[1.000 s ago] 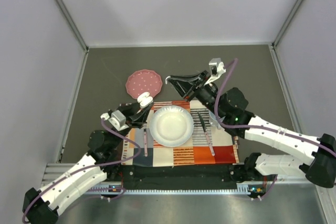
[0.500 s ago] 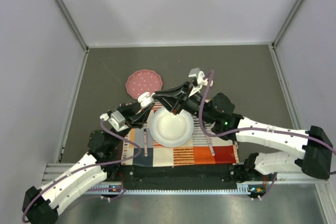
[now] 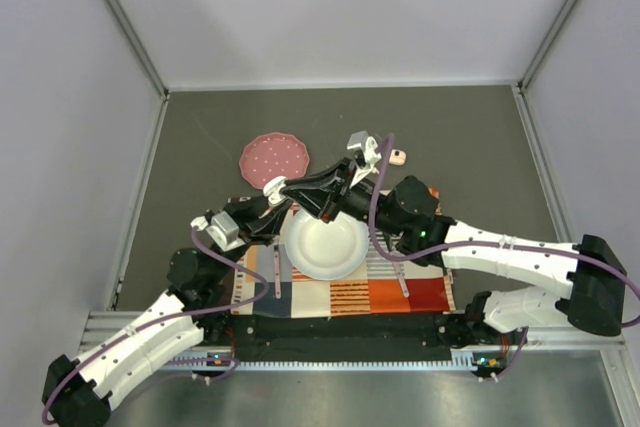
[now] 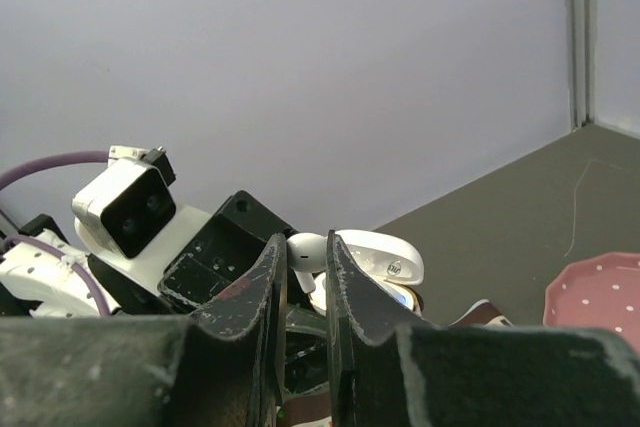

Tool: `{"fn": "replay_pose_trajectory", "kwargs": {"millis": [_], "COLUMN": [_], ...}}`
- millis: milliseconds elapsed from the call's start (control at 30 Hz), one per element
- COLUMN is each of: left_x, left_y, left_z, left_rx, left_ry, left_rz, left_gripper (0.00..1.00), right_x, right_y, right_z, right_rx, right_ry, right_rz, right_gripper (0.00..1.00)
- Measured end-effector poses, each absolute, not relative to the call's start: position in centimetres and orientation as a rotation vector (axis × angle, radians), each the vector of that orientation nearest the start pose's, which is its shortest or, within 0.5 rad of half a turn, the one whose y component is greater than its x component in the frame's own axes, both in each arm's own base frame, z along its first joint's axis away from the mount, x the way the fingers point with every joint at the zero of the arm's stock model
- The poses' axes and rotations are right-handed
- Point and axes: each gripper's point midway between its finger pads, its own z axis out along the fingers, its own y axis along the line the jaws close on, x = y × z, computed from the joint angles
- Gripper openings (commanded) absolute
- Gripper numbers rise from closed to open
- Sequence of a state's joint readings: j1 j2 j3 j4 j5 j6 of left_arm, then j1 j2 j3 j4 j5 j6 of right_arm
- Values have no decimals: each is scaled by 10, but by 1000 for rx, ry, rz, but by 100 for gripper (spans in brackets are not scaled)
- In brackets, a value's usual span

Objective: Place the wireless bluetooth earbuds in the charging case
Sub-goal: Insert the left earbud into the left side groove of the charging case.

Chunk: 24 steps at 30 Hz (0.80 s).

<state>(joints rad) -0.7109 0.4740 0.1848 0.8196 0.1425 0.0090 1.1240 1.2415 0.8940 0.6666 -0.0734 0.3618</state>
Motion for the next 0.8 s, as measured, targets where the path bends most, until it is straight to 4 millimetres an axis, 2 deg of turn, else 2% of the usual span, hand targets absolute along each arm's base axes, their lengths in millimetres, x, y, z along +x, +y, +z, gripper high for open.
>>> {"fn": "replay_pose_trajectory", "kwargs": {"millis": [167,333,800], "left_x": [190,190,188], "left_y": [-196,-196,-194], "left_z": [311,311,310], "left_rx": [498,498,495], "left_ry": [948,948,944], "left_rz": [-709,-709,-712], "left_gripper": [0,0,0], "right_x": [165,168,168], "right_y": [410,418,422], "right_z": [375,361,360], "right_rx": [-573,-573,-564], "right_ry": [1256,1296,1294], "right_rz": [1324,1330,1335], "right_gripper": [0,0,0]}}
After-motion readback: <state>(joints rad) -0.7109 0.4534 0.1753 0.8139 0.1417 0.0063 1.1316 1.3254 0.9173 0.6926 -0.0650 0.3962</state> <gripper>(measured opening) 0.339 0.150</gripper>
